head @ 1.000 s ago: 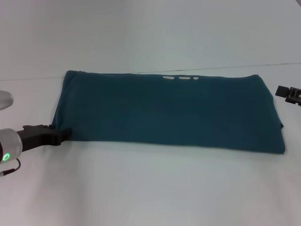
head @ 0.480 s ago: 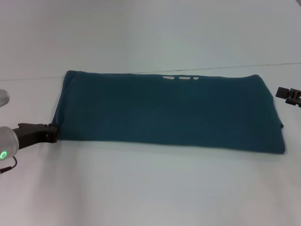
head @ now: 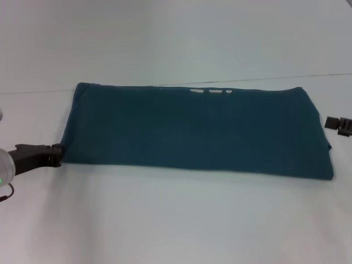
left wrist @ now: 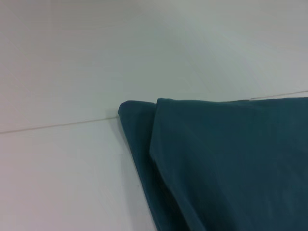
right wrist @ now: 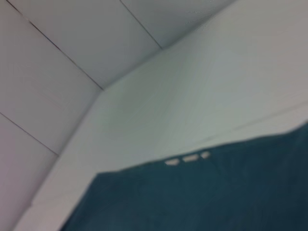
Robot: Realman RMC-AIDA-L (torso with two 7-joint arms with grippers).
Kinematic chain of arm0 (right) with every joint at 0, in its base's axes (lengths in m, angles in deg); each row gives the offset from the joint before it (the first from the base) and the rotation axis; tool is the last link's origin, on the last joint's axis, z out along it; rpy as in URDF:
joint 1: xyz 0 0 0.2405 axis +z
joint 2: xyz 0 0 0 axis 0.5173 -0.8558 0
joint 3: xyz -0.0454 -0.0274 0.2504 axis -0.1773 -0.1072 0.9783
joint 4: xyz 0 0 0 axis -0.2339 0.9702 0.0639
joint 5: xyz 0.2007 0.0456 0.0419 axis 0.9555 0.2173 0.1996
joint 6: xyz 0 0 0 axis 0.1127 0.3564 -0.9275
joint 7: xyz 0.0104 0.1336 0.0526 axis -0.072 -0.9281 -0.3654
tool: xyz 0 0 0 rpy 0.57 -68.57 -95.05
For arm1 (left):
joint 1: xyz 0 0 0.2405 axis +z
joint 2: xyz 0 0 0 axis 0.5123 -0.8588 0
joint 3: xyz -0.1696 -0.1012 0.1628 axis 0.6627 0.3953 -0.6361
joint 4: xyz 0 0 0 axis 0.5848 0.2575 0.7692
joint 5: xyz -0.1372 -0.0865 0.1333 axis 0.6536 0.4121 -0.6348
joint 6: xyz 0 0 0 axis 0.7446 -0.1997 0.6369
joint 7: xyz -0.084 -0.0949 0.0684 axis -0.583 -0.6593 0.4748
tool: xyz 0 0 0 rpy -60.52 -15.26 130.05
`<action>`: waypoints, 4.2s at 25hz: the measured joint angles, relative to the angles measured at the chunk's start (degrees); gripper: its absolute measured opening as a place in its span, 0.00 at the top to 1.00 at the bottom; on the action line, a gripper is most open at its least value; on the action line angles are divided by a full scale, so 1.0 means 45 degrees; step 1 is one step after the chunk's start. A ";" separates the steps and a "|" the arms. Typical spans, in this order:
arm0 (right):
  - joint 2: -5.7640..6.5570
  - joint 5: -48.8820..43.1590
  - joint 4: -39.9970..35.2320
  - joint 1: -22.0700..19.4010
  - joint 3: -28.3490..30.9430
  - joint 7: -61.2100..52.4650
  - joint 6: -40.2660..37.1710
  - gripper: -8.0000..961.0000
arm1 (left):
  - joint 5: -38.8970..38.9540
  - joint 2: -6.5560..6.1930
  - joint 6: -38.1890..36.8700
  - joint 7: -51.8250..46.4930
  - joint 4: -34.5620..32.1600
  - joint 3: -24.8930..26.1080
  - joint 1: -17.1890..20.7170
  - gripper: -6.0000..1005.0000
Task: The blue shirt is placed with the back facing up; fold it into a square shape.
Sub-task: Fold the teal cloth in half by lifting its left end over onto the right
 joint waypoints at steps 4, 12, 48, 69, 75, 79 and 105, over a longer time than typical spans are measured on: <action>0.0088 -0.0911 -0.0269 -0.0038 0.0025 -0.0688 -0.0002 0.19 | -0.0214 0.0013 -0.0678 -0.0339 -0.0445 0.0016 0.0209 0.99; 0.0155 -0.2423 -0.0576 -0.0077 0.0055 -0.1743 0.0000 0.20 | -0.0530 0.0015 -0.1065 -0.0567 -0.0527 -0.0056 0.0265 0.99; -0.0698 -0.3600 0.0186 0.0589 -0.0073 -0.1676 0.2217 0.22 | -0.0546 -0.0007 -0.1256 -0.0602 -0.0638 -0.0015 0.0162 0.99; -0.0843 -0.3608 0.0363 0.0573 -0.0067 -0.1735 0.2836 0.82 | -0.0546 -0.0037 -0.1257 -0.0584 -0.0624 -0.0060 0.0114 0.99; -0.0851 -0.3578 0.0303 0.0512 -0.0035 -0.1650 0.2836 0.99 | -0.0546 -0.0037 -0.1243 -0.0581 -0.0630 -0.0035 0.0109 0.99; -0.0851 -0.3477 0.0278 0.0452 0.0072 -0.1482 0.2829 0.99 | -0.0545 -0.0040 -0.1257 -0.0631 -0.0730 0.0037 0.0217 0.99; -0.0714 -0.2849 0.0201 -0.0191 0.0949 -0.0394 0.1856 0.99 | -0.0879 0.0142 -0.4308 -0.1429 -0.3021 0.0335 0.1777 0.99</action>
